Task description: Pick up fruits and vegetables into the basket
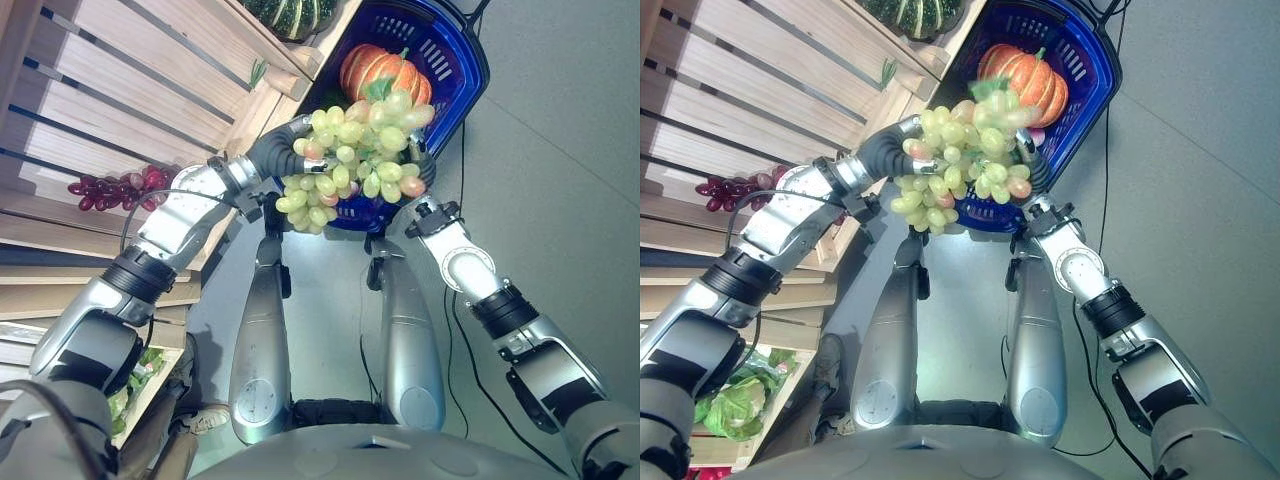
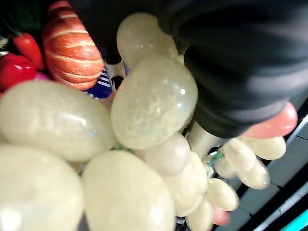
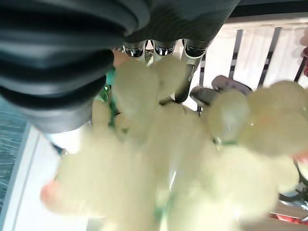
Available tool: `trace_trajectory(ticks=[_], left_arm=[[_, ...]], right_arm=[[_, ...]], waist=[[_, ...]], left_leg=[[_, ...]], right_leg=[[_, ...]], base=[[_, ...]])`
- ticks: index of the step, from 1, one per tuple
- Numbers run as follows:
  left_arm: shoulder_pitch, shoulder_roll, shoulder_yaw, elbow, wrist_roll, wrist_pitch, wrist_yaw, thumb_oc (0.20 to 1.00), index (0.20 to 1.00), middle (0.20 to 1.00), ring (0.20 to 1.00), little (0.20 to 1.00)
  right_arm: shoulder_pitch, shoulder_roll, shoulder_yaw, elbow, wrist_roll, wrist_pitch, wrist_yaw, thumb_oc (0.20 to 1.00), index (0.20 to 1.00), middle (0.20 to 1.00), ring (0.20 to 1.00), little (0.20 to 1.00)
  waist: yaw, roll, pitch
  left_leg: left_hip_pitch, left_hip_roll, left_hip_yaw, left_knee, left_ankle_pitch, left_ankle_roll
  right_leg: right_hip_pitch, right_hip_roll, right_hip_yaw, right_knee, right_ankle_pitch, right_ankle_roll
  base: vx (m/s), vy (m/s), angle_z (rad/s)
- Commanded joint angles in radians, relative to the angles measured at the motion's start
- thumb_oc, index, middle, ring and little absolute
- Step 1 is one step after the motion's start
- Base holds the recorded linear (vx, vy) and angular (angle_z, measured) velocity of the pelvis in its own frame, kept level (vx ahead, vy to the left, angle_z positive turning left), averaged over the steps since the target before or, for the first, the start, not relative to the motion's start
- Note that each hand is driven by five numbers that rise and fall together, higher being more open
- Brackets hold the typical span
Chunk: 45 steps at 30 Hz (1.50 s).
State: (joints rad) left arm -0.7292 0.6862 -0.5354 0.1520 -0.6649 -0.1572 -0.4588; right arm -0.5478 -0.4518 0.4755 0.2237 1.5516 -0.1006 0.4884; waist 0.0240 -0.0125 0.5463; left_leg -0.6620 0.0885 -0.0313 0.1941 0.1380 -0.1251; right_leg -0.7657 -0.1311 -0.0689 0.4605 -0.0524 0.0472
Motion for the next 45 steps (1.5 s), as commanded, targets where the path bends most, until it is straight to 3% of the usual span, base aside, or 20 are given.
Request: trace_trajectory(ticks=[1,10,11,12,13,15,16,22,31,37,45], left_arm=[[0.009,-0.009,-0.013,-0.034,0.037,0.007,0.014,0.200,0.200,0.200,0.200,0.200],[0.018,-0.025,-0.007,-0.019,0.049,0.020,0.067,0.200,0.200,0.200,0.200,0.200],[0.019,-0.028,-0.006,-0.016,0.052,0.017,0.092,0.238,0.238,0.238,0.238,0.238],[0.023,-0.032,-0.001,-0.014,0.053,0.012,0.116,0.344,0.344,0.344,0.344,0.344],[0.028,-0.037,0.004,-0.010,0.053,0.007,0.143,1.000,1.000,1.000,1.000,1.000],[0.040,-0.049,0.024,-0.003,0.064,0.012,0.218,1.000,1.000,1.000,1.000,1.000],[0.055,-0.055,0.040,0.012,0.068,-0.001,0.303,1.000,1.000,1.000,1.000,1.000],[0.112,-0.109,0.117,0.032,0.069,-0.022,0.440,1.000,1.000,1.000,1.000,1.000],[0.173,-0.189,0.203,0.008,0.038,-0.155,0.553,1.000,1.000,1.000,1.000,1.000],[0.205,-0.257,0.270,-0.001,0.026,-0.287,0.605,1.000,1.000,1.000,1.000,1.000],[0.217,-0.291,0.313,-0.005,0.063,-0.355,0.632,1.000,1.000,1.000,1.000,1.000]], right_arm=[[-0.030,0.036,0.000,-0.201,0.010,-0.014,0.104,0.200,0.200,0.200,0.200,0.200],[-0.033,0.052,0.006,-0.208,0.019,-0.005,0.101,0.200,0.200,0.200,0.200,0.200],[-0.032,0.055,0.009,-0.208,0.024,-0.009,0.098,0.200,0.200,0.200,0.200,0.200],[-0.030,0.059,0.007,-0.207,0.027,-0.006,0.099,0.200,0.200,0.200,0.200,0.200],[-0.027,0.061,0.006,-0.206,0.030,-0.004,0.100,0.200,0.200,0.200,0.200,0.200],[-0.023,0.065,0.001,-0.208,0.042,-0.002,0.100,0.200,0.200,0.200,0.200,0.200],[-0.015,0.068,-0.002,-0.208,0.051,-0.003,0.106,0.200,0.200,0.200,0.200,0.200],[0.000,0.107,-0.026,-0.205,0.053,-0.003,0.099,0.200,0.200,0.200,0.200,0.200],[0.023,0.150,-0.057,-0.213,0.034,0.013,0.091,0.200,0.200,0.200,0.200,0.200],[0.035,0.188,-0.073,-0.219,0.009,0.017,0.078,0.200,0.200,0.200,0.200,0.200],[0.043,0.211,-0.105,-0.217,0.004,0.033,0.078,0.200,0.200,0.200,0.200,0.200]], waist=[[-0.029,0.026,-0.026],[-0.030,0.027,-0.026],[-0.030,0.027,-0.026],[-0.029,0.027,-0.026],[-0.029,0.027,-0.026],[-0.028,0.026,-0.026],[-0.027,0.027,-0.026],[-0.021,0.028,-0.026],[-0.016,0.029,-0.026],[-0.016,0.024,-0.026],[-0.017,0.023,-0.026]], left_leg=[[-0.022,-0.084,0.068,0.077,-0.083,0.096],[-0.029,-0.084,0.068,0.086,-0.083,0.097],[-0.029,-0.086,0.067,0.088,-0.083,0.098],[-0.029,-0.085,0.068,0.089,-0.083,0.097],[-0.029,-0.085,0.068,0.089,-0.084,0.098],[-0.029,-0.086,0.066,0.087,-0.082,0.098],[-0.028,-0.088,0.064,0.084,-0.079,0.098],[-0.026,-0.093,0.060,0.077,-0.075,0.098],[-0.020,-0.096,0.060,0.066,-0.072,0.099],[-0.017,-0.096,0.060,0.067,-0.074,0.097],[-0.016,-0.095,0.064,0.069,-0.079,0.095]], right_leg=[[0.097,0.026,-0.092,-0.128,0.058,0.006],[0.091,0.029,-0.093,-0.119,0.056,0.002],[0.091,0.030,-0.094,-0.117,0.054,0.002],[0.091,0.030,-0.094,-0.116,0.054,0.001],[0.090,0.030,-0.093,-0.115,0.053,0.001],[0.091,0.031,-0.094,-0.117,0.053,0.001],[0.094,0.032,-0.095,-0.119,0.054,0.002],[0.098,0.034,-0.098,-0.124,0.051,0.001],[0.099,0.038,-0.100,-0.125,0.045,-0.004],[0.101,0.042,-0.099,-0.122,0.041,-0.007],[0.099,0.044,-0.097,-0.115,0.034,-0.010]], base=[[0.00,0.000,0.00],[0.00,0.000,0.00],[0.00,0.000,0.00],[0.00,0.000,0.00],[0.00,0.000,0.00],[0.00,0.000,0.00],[0.00,0.000,0.00],[0.00,0.000,0.00],[0.00,0.000,0.00],[0.00,0.000,0.00],[0.00,0.000,0.00]])
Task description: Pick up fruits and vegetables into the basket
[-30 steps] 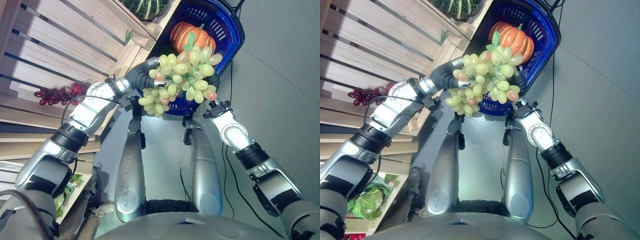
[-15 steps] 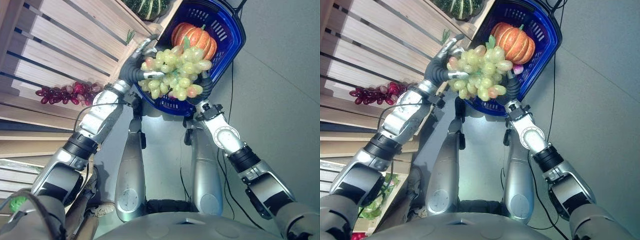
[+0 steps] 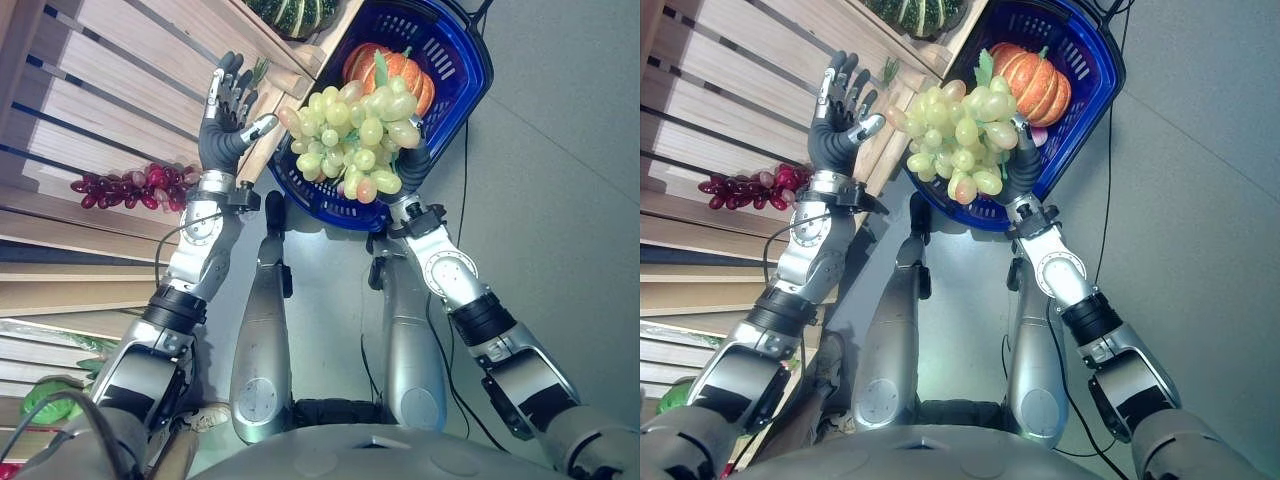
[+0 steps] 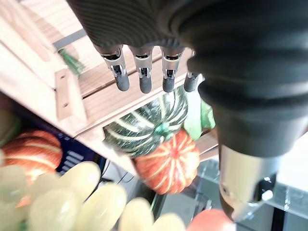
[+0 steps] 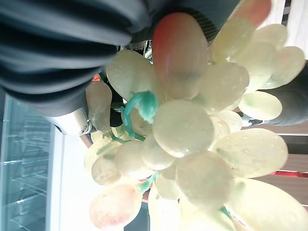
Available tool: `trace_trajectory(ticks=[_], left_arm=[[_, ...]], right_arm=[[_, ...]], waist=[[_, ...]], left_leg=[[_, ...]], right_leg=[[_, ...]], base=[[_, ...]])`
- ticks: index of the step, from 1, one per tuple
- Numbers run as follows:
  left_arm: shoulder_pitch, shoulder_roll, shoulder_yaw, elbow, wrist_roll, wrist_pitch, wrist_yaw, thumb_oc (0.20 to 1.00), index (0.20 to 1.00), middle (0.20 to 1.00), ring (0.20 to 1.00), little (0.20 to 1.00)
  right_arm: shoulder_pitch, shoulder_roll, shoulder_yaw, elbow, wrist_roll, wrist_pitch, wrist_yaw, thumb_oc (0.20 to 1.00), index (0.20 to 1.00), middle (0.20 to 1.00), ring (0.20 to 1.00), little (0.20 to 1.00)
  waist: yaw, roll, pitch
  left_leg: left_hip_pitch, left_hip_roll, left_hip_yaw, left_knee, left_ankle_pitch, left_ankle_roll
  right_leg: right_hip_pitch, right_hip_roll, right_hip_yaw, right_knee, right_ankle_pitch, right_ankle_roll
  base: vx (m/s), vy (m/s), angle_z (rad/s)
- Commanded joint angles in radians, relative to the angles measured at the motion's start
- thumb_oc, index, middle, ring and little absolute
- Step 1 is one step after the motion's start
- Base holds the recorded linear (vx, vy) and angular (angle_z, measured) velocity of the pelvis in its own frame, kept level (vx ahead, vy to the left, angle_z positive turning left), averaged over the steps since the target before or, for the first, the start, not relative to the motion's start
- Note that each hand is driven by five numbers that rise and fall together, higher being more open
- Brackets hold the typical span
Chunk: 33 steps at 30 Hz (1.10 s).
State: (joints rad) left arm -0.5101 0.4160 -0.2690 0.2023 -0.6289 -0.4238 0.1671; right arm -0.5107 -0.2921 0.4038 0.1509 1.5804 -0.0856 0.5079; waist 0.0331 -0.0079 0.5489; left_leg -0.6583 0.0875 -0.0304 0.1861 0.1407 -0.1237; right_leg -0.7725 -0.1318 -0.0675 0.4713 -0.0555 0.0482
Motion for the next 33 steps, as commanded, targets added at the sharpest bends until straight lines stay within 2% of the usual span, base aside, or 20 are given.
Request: trace_trajectory(ticks=[1,10,13,15,17,23,26,33], left_arm=[[-0.001,-0.024,0.050,-0.054,0.022,-0.094,0.010,1.000,1.000,1.000,1.000,1.000],[-0.010,-0.021,0.077,0.003,0.088,-0.112,0.064,1.000,1.000,1.000,1.000,1.000],[-0.026,-0.013,0.086,0.059,0.110,-0.112,0.097,1.000,1.000,1.000,1.000,1.000],[-0.044,-0.006,0.092,0.109,0.123,-0.106,0.116,1.000,1.000,1.000,1.000,1.000],[-0.052,0.001,0.094,0.130,0.122,-0.107,0.114,1.000,1.000,1.000,1.000,1.000],[-0.113,0.021,0.091,0.214,0.078,-0.121,0.086,1.000,1.000,1.000,1.000,1.000],[-0.157,0.022,0.078,0.251,0.056,-0.119,0.068,1.000,1.000,1.000,1.000,1.000],[-0.208,0.018,0.044,0.269,0.036,-0.108,0.060,1.000,1.000,1.000,1.000,1.000]], right_arm=[[0.007,0.053,-0.036,-0.143,-0.025,0.019,0.060,0.200,0.200,0.200,0.200,0.200],[0.003,0.053,-0.064,-0.120,-0.021,-0.006,0.051,0.200,0.200,0.200,0.200,0.200],[-0.012,0.042,-0.079,-0.078,-0.044,-0.040,0.026,0.200,0.200,0.200,0.200,0.200],[-0.039,0.016,-0.088,-0.027,-0.106,-0.102,-0.023,0.200,0.200,0.200,0.200,0.200],[-0.054,0.003,-0.094,0.002,-0.127,-0.121,-0.040,0.200,0.200,0.200,0.200,0.200],[-0.166,-0.057,-0.137,0.237,-0.142,-0.149,-0.115,0.200,0.200,0.200,0.200,0.200],[-0.249,-0.076,-0.163,0.392,-0.171,-0.160,-0.212,0.200,0.200,0.200,0.200,0.200],[-0.391,-0.109,-0.186,0.634,-0.277,-0.181,-0.327,0.200,0.200,0.200,0.200,0.200]], waist=[[-0.027,0.019,-0.029],[-0.029,0.021,-0.029],[-0.030,0.023,-0.029],[-0.030,0.025,-0.029],[-0.029,0.027,-0.029],[-0.017,0.042,-0.029],[-0.005,0.054,-0.029],[0.020,0.081,-0.029]], left_leg=[[-0.020,-0.094,0.065,0.077,-0.082,0.094],[-0.020,-0.092,0.067,0.084,-0.088,0.090],[-0.019,-0.092,0.068,0.090,-0.090,0.088],[-0.019,-0.092,0.068,0.094,-0.092,0.086],[-0.020,-0.092,0.069,0.096,-0.093,0.085],[-0.033,-0.091,0.067,0.114,-0.098,0.079],[-0.038,-0.095,0.064,0.112,-0.097,0.079],[-0.059,-0.106,0.050,0.116,-0.096,0.079]], right_leg=[[0.104,0.045,-0.098,-0.124,0.037,-0.011],[0.101,0.046,-0.097,-0.111,0.028,-0.013],[0.100,0.045,-0.096,-0.104,0.025,-0.013],[0.100,0.045,-0.095,-0.100,0.022,-0.013],[0.098,0.045,-0.095,-0.098,0.021,-0.013],[0.084,0.037,-0.100,-0.077,0.015,-0.012],[0.077,0.035,-0.105,-0.071,0.011,-0.013],[0.050,0.028,-0.117,-0.054,0.009,-0.013]], base=[[0.00,0.000,0.00],[0.00,0.000,0.00],[0.00,0.000,0.00],[0.00,0.000,0.00],[0.00,0.000,0.00],[0.00,0.000,0.00],[0.00,0.000,0.00],[0.00,-0.006,0.02]])
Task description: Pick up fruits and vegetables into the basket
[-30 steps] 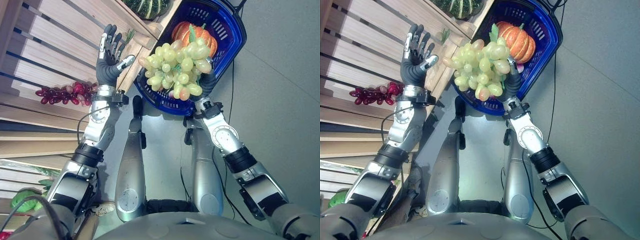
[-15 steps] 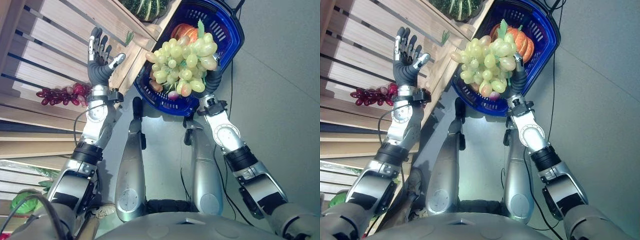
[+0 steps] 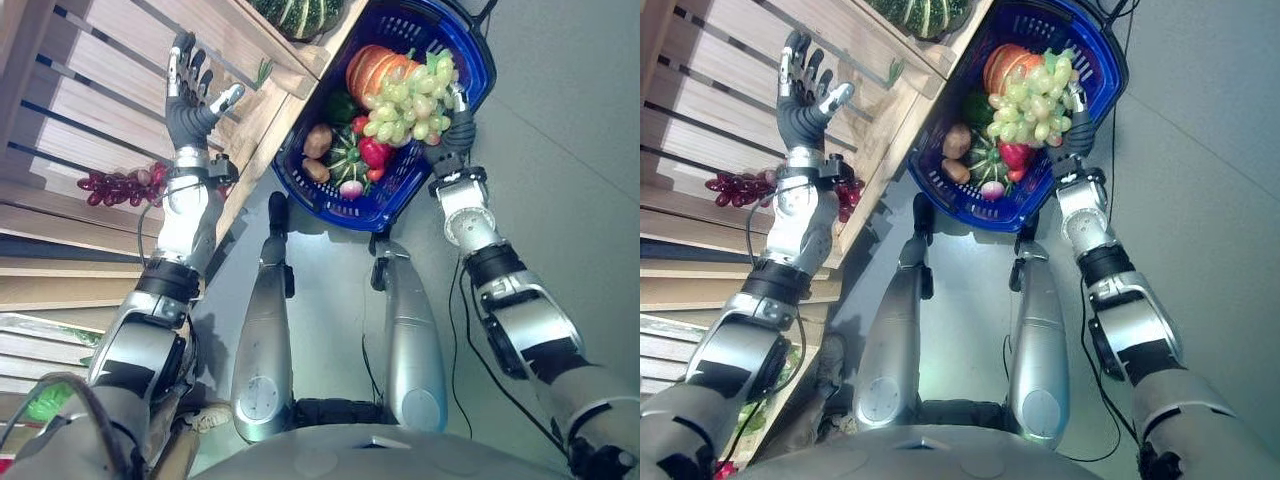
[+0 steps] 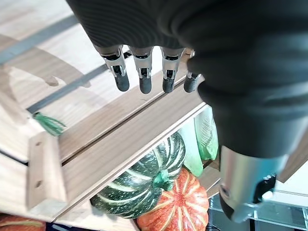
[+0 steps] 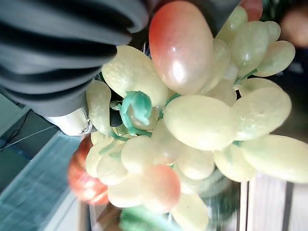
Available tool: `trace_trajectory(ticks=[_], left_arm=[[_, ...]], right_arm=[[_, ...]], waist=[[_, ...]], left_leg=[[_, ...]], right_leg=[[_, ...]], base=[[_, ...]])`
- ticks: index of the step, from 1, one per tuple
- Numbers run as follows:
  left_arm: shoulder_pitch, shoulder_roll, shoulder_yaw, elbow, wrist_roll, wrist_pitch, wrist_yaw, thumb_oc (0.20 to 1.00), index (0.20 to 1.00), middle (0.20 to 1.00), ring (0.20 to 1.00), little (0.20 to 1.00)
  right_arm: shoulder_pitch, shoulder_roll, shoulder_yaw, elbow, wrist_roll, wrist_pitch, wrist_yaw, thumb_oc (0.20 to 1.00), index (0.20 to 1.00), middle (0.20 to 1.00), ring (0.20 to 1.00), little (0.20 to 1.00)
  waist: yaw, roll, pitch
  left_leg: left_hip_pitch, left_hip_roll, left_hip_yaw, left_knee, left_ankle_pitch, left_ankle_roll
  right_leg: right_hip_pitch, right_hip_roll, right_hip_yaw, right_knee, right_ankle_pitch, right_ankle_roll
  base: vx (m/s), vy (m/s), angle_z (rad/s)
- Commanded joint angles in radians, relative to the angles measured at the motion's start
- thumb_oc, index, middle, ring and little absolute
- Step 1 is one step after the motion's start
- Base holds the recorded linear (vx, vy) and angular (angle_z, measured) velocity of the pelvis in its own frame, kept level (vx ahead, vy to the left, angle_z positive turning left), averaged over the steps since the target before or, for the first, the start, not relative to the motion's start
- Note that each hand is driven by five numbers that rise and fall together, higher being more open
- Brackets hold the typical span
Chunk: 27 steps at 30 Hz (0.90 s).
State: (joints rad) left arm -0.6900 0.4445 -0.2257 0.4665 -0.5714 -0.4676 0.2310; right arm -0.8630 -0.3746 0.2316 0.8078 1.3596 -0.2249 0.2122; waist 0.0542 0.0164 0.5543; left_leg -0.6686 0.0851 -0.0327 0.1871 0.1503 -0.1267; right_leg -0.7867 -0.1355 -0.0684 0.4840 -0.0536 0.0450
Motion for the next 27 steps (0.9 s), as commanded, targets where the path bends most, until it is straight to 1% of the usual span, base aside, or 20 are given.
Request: trace_trajectory(ticks=[1,3,4,5,6,7,9,12,13,14,15,16,19,21,24,25,26,27], left_arm=[[-0.036,-0.011,-0.009,0.009,-0.022,-0.066,-0.002,1.000,1.000,1.000,1.000,1.000],[-0.045,-0.016,-0.015,0.010,-0.023,-0.062,-0.003,1.000,1.000,1.000,1.000,1.000],[-0.049,-0.016,-0.017,0.010,-0.023,-0.062,-0.002,1.000,1.000,1.000,1.000,1.000],[-0.056,-0.017,-0.022,0.011,-0.026,-0.062,-0.005,1.000,1.000,1.000,1.000,1.000],[-0.059,-0.017,-0.024,0.012,-0.027,-0.063,-0.005,1.000,1.000,1.000,1.000,1.000],[-0.065,-0.018,-0.027,0.012,-0.031,-0.064,-0.006,1.000,1.000,1.000,1.000,1.000],[-0.075,-0.021,-0.032,0.008,-0.034,-0.060,-0.012,1.000,1.000,1.000,1.000,1.000],[-0.078,-0.020,-0.041,-0.004,-0.041,-0.054,-0.018,1.000,1.000,1.000,1.000,1.000],[-0.081,-0.021,-0.045,-0.003,-0.043,-0.054,-0.017,1.000,1.000,1.000,1.000,1.000],[-0.082,-0.025,-0.049,-0.005,-0.041,-0.054,-0.017,1.000,1.000,1.000,1.000,1.000],[-0.082,-0.028,-0.053,-0.010,-0.038,-0.051,-0.016,1.000,1.000,1.000,1.000,1.000],[-0.083,-0.029,-0.055,-0.014,-0.037,-0.048,-0.014,1.000,1.000,1.000,1.000,1.000],[-0.074,-0.026,-0.063,-0.023,-0.015,-0.041,-0.001,1.000,1.000,1.000,1.000,1.000],[-0.073,-0.023,-0.065,-0.017,0.051,-0.033,0.026,1.000,1.000,1.000,1.000,1.000],[-0.085,0.005,-0.086,0.010,0.240,0.022,0.142,1.000,1.000,1.000,1.000,1.000],[-0.087,0.027,-0.095,0.025,0.260,0.047,0.179,1.000,1.000,1.000,1.000,1.000],[-0.088,0.033,-0.094,0.031,0.262,0.055,0.192,1.000,1.000,1.000,1.000,1.000],[-0.087,0.046,-0.092,0.050,0.295,0.074,0.239,1.000,1.000,1.000,1.000,1.000]], right_arm=[[-0.062,-0.032,-0.021,0.026,-0.095,-0.033,-0.058,0.200,0.200,0.200,0.200,0.200],[-0.096,-0.040,-0.029,0.088,-0.129,-0.017,-0.101,0.200,0.200,0.200,0.200,0.200],[-0.108,-0.043,-0.032,0.111,-0.143,-0.012,-0.108,0.200,0.200,0.200,0.200,0.200],[-0.137,-0.054,-0.030,0.166,-0.217,0.009,-0.156,0.200,0.200,0.200,0.200,0.200],[-0.146,-0.058,-0.029,0.179,-0.229,0.014,-0.164,0.200,0.200,0.200,0.200,0.200],[-0.167,-0.065,-0.024,0.215,-0.265,0.033,-0.184,0.200,0.200,0.200,0.200,0.200],[-0.206,-0.079,-0.012,0.284,-0.352,0.053,-0.245,0.200,0.200,0.200,0.200,0.200],[-0.248,-0.098,0.003,0.349,-0.440,0.090,-0.311,0.200,0.200,0.200,0.200,0.200],[-0.262,-0.101,0.009,0.372,-0.459,0.102,-0.326,0.413,0.413,0.413,0.413,0.413],[-0.275,-0.101,0.014,0.389,-0.479,0.115,-0.342,0.533,0.533,0.533,0.533,0.533],[-0.293,-0.104,0.022,0.400,-0.497,0.130,-0.360,0.834,0.834,0.834,0.834,0.834],[-0.302,-0.106,0.027,0.404,-0.505,0.141,-0.370,1.000,1.000,1.000,1.000,1.000],[-0.322,-0.114,0.035,0.416,-0.519,0.166,-0.396,1.000,1.000,1.000,1.000,1.000],[-0.324,-0.113,0.035,0.421,-0.536,0.166,-0.416,1.000,1.000,1.000,1.000,1.000],[-0.334,-0.118,0.040,0.428,-0.573,0.170,-0.444,1.000,1.000,1.000,1.000,1.000],[-0.331,-0.120,0.043,0.425,-0.608,0.168,-0.452,1.000,1.000,1.000,1.000,1.000],[-0.331,-0.123,0.049,0.423,-0.609,0.168,-0.449,1.000,1.000,1.000,1.000,1.000],[-0.329,-0.127,0.056,0.422,-0.585,0.167,-0.432,1.000,1.000,1.000,1.000,1.000]], waist=[[0.004,0.062,-0.034],[0.010,0.069,-0.034],[0.012,0.072,-0.034],[0.018,0.078,-0.034],[0.019,0.080,-0.034],[0.022,0.085,-0.034],[0.030,0.094,-0.034],[0.040,0.103,-0.034],[0.042,0.106,-0.034],[0.045,0.109,-0.034],[0.049,0.112,-0.034],[0.051,0.114,-0.034],[0.056,0.119,-0.034],[0.057,0.119,-0.034],[0.058,0.121,-0.034],[0.058,0.122,-0.034],[0.057,0.122,-0.034],[0.056,0.123,-0.034]], left_leg=[[-0.054,-0.107,0.048,0.117,-0.106,0.084],[-0.057,-0.110,0.045,0.115,-0.105,0.085],[-0.059,-0.111,0.044,0.115,-0.105,0.086],[-0.063,-0.115,0.041,0.115,-0.103,0.087],[-0.065,-0.115,0.040,0.116,-0.103,0.087],[-0.070,-0.117,0.038,0.116,-0.101,0.088],[-0.079,-0.118,0.035,0.118,-0.098,0.089],[-0.086,-0.121,0.030,0.120,-0.095,0.091],[-0.090,-0.122,0.029,0.121,-0.094,0.092],[-0.092,-0.123,0.027,0.122,-0.094,0.093],[-0.095,-0.125,0.026,0.121,-0.093,0.094],[-0.095,-0.125,0.025,0.121,-0.092,0.094],[-0.100,-0.126,0.024,0.126,-0.091,0.095],[-0.099,-0.127,0.024,0.127,-0.092,0.096],[-0.097,-0.124,0.027,0.126,-0.088,0.095],[-0.092,-0.124,0.028,0.121,-0.085,0.094],[-0.090,-0.123,0.029,0.119,-0.084,0.094],[-0.086,-0.123,0.031,0.116,-0.083,0.093]], right_leg=[[0.058,0.031,-0.117,-0.061,0.005,-0.009],[0.053,0.030,-0.118,-0.058,0.004,-0.010],[0.050,0.030,-0.119,-0.057,0.004,-0.010],[0.045,0.029,-0.118,-0.055,0.004,-0.010],[0.042,0.029,-0.119,-0.054,0.004,-0.010],[0.036,0.029,-0.120,-0.052,0.005,-0.011],[0.025,0.026,-0.121,-0.048,0.005,-0.011],[0.016,0.023,-0.124,-0.042,0.005,-0.012],[0.011,0.023,-0.124,-0.038,0.005,-0.012],[0.007,0.022,-0.125,-0.035,0.005,-0.013],[0.004,0.022,-0.126,-0.033,0.006,-0.013],[0.002,0.022,-0.126,-0.033,0.006,-0.013],[-0.005,0.021,-0.126,-0.023,0.006,-0.013],[-0.006,0.022,-0.127,-0.021,0.005,-0.013],[-0.004,0.023,-0.127,-0.017,0.005,-0.013],[0.000,0.025,-0.126,-0.020,0.006,-0.013],[0.001,0.027,-0.126,-0.021,0.007,-0.013],[0.005,0.028,-0.124,-0.025,0.005,-0.013]], base=[[0.00,0.000,0.00],[0.00,0.000,0.00],[0.00,0.000,0.00],[0.00,0.000,0.00],[0.00,0.000,0.04],[0.00,0.004,0.07],[-0.01,0.006,0.15],[0.00,-0.001,0.14],[0.00,-0.007,0.04],[0.00,0.000,0.00],[0.00,0.000,0.00],[0.00,0.000,0.00],[0.00,0.000,0.00],[0.00,0.003,0.02],[0.00,0.009,0.03],[0.00,0.000,0.00],[0.00,0.000,0.00],[0.00,0.000,0.00]])
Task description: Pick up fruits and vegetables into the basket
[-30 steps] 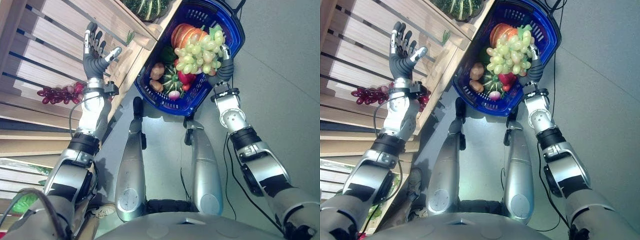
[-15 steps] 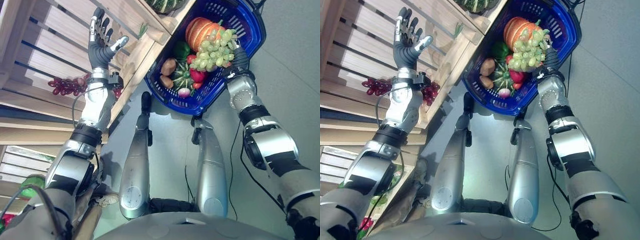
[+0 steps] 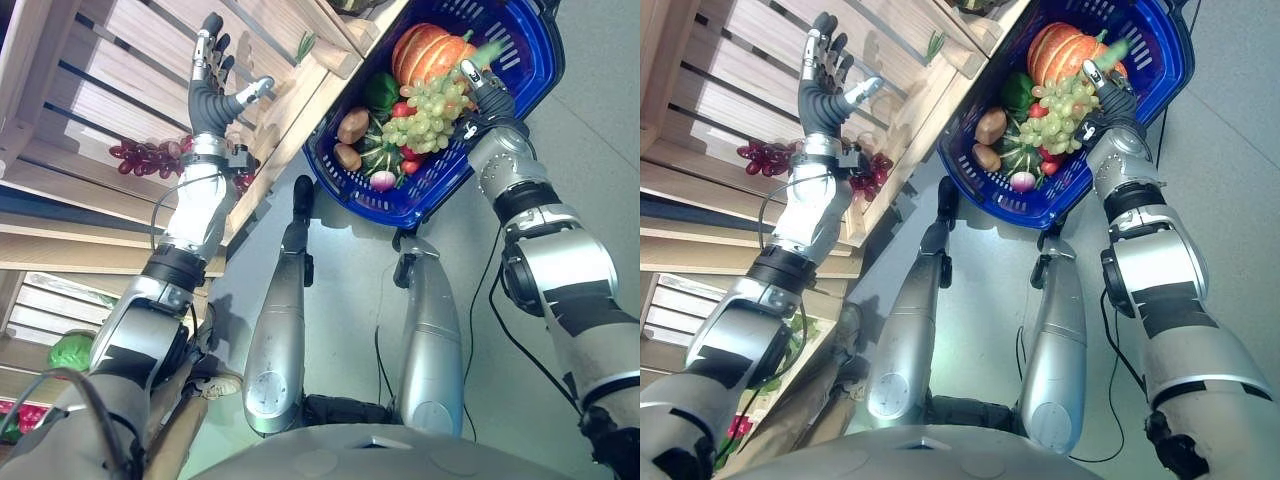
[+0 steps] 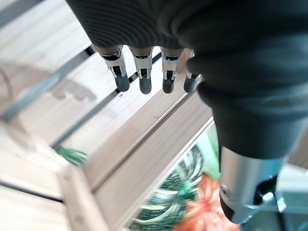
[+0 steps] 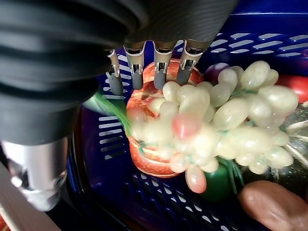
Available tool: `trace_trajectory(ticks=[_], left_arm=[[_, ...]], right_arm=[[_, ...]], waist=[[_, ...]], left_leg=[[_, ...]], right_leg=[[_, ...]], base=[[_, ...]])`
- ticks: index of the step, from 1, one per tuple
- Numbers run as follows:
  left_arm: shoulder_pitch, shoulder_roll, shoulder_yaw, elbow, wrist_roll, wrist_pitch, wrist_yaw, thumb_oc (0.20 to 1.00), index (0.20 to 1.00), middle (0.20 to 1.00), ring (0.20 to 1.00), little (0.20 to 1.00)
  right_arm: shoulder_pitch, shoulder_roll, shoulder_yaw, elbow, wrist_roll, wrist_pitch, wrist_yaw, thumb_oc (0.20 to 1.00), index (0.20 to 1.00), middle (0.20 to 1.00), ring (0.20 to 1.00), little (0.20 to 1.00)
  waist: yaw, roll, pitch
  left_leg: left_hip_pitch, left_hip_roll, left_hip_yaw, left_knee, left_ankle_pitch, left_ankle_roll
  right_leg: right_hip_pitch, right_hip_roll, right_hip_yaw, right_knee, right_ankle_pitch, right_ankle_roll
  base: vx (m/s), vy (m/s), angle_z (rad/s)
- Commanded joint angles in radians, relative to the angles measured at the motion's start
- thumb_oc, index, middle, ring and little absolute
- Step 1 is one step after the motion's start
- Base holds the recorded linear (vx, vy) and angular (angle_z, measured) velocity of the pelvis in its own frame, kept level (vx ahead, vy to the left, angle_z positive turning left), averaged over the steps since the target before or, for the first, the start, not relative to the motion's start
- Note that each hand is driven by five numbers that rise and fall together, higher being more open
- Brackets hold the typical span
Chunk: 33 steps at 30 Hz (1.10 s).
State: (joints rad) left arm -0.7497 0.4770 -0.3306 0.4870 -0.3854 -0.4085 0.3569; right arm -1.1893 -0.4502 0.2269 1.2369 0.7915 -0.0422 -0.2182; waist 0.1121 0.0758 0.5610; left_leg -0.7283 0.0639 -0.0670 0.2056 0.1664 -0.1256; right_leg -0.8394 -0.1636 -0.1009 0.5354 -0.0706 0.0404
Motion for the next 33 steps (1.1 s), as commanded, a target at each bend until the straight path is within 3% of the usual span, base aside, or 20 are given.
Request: trace_trajectory(ticks=[1,9,13,17,25,30,33], left_arm=[[-0.026,0.026,0.018,0.041,0.127,0.023,0.131,1.000,1.000,1.000,1.000,1.000],[-0.057,0.145,-0.011,0.220,0.441,0.173,0.321,1.000,1.000,1.000,1.000,1.000],[-0.043,0.179,-0.047,0.288,0.601,0.273,0.388,1.000,1.000,1.000,1.000,1.000],[-0.010,0.190,-0.062,0.353,0.651,0.316,0.396,1.000,1.000,1.000,1.000,1.000],[0.090,0.186,-0.118,0.511,0.763,0.313,0.356,1.000,1.000,1.000,1.000,1.000],[0.130,0.180,-0.154,0.598,0.715,0.271,0.299,1.000,1.000,1.000,1.000,1.000],[0.136,0.176,-0.167,0.634,0.671,0.283,0.225,1.000,1.000,1.000,1.000,1.000]], right_arm=[[0.003,-0.052,0.058,-0.012,0.005,-0.017,0.012,1.000,1.000,1.000,1.000,1.000],[0.083,-0.061,0.056,-0.078,0.007,-0.076,0.013,1.000,1.000,1.000,1.000,1.000],[0.146,-0.059,0.061,-0.167,-0.034,-0.149,-0.031,1.000,1.000,1.000,1.000,1.000],[0.223,-0.056,0.061,-0.295,0.000,-0.247,-0.004,1.000,1.000,1.000,1.000,1.000],[0.392,-0.088,-0.021,-0.386,0.056,-0.414,0.027,1.000,1.000,1.000,1.000,1.000],[0.436,-0.118,-0.058,-0.380,0.080,-0.455,0.034,1.000,1.000,1.000,1.000,1.000],[0.442,-0.124,-0.061,-0.383,0.068,-0.448,0.022,1.000,1.000,1.000,1.000,1.000]], waist=[[-0.003,0.064,-0.041],[-0.029,0.064,-0.041],[-0.046,0.062,-0.041],[-0.065,0.058,-0.041],[-0.112,0.055,-0.041],[-0.132,0.057,-0.041],[-0.137,0.056,-0.041]], left_leg=[[-0.024,-0.101,0.067,0.097,-0.099,0.091],[0.000,-0.085,0.086,0.091,-0.097,0.081],[0.005,-0.079,0.097,0.084,-0.095,0.076],[0.012,-0.074,0.107,0.075,-0.093,0.072],[0.023,-0.065,0.133,0.067,-0.097,0.068],[0.028,-0.061,0.143,0.068,-0.104,0.070],[0.030,-0.059,0.149,0.063,-0.103,0.072]], right_leg=[[0.060,0.057,-0.091,-0.076,0.021,-0.009],[0.077,0.063,-0.076,-0.076,0.011,-0.015],[0.081,0.067,-0.067,-0.086,0.010,-0.018],[0.085,0.070,-0.058,-0.093,0.009,-0.019],[0.085,0.071,-0.039,-0.102,0.008,-0.020],[0.084,0.072,-0.029,-0.102,0.004,-0.023],[0.086,0.073,-0.029,-0.107,0.005,-0.023]], base=[[0.00,0.033,-0.02],[-0.01,0.045,-0.02],[-0.01,0.051,-0.04],[0.00,0.054,-0.07],[0.01,0.067,-0.06],[0.01,0.054,-0.08],[0.00,0.022,-0.04]])
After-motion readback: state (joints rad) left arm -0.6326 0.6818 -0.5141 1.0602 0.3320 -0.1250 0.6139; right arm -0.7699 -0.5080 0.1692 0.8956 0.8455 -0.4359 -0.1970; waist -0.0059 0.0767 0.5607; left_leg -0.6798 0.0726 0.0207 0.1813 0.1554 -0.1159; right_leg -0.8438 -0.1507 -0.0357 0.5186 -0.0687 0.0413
